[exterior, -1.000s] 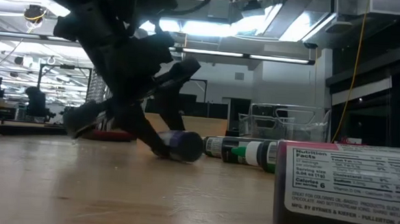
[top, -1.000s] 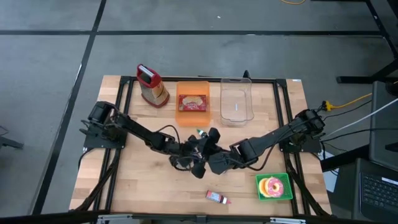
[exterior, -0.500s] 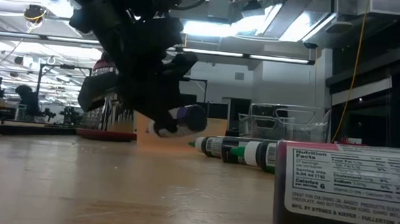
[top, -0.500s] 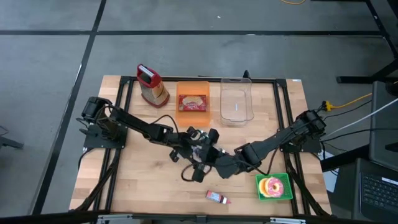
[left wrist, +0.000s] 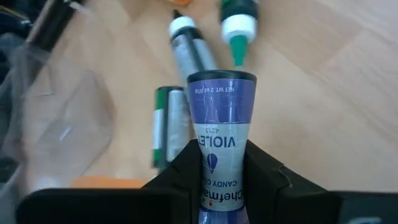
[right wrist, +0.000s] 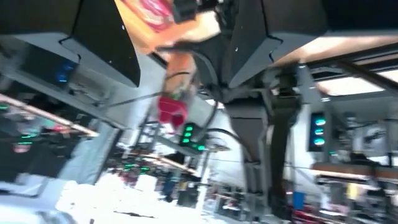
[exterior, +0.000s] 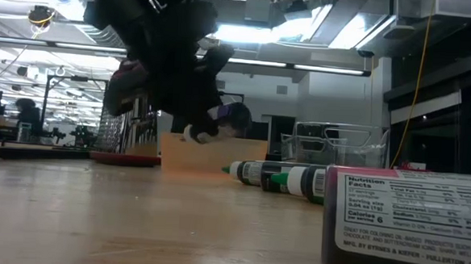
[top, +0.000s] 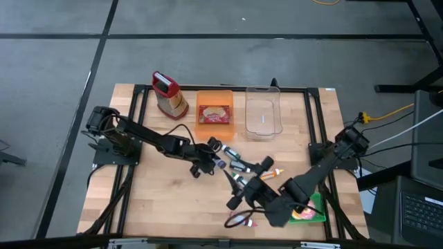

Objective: Pick & Place Food Item
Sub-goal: Put the purple food coloring into the transparent bin

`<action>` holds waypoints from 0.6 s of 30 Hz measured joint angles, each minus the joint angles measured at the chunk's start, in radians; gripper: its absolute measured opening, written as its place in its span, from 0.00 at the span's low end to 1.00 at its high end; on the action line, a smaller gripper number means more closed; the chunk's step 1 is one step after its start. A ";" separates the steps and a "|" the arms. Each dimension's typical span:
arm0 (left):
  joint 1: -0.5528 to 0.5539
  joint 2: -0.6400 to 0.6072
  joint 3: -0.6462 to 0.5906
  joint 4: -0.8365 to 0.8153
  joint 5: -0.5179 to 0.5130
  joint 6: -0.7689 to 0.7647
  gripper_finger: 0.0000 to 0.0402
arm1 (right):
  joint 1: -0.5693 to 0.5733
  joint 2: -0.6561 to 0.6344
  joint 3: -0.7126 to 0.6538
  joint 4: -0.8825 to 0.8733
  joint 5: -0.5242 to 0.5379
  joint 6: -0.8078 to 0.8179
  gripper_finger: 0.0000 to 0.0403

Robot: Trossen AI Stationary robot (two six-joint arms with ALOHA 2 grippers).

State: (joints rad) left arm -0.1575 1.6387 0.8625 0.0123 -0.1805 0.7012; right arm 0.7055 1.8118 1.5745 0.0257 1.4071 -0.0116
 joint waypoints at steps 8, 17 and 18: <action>0.060 -0.121 0.001 0.236 0.016 -0.008 0.18 | 0.032 0.000 0.000 -0.002 0.089 0.001 0.61; 0.193 -0.177 0.003 0.471 0.218 -0.048 0.18 | 0.006 0.000 0.000 -0.001 0.069 -0.004 0.61; 0.207 -0.163 0.003 0.508 0.238 -0.062 0.18 | 0.002 0.000 0.000 -0.001 0.068 -0.004 0.61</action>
State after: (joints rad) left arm 0.0495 1.4754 0.8658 0.5202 0.0571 0.6387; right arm 0.7073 1.8118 1.5745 0.0250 1.4749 -0.0158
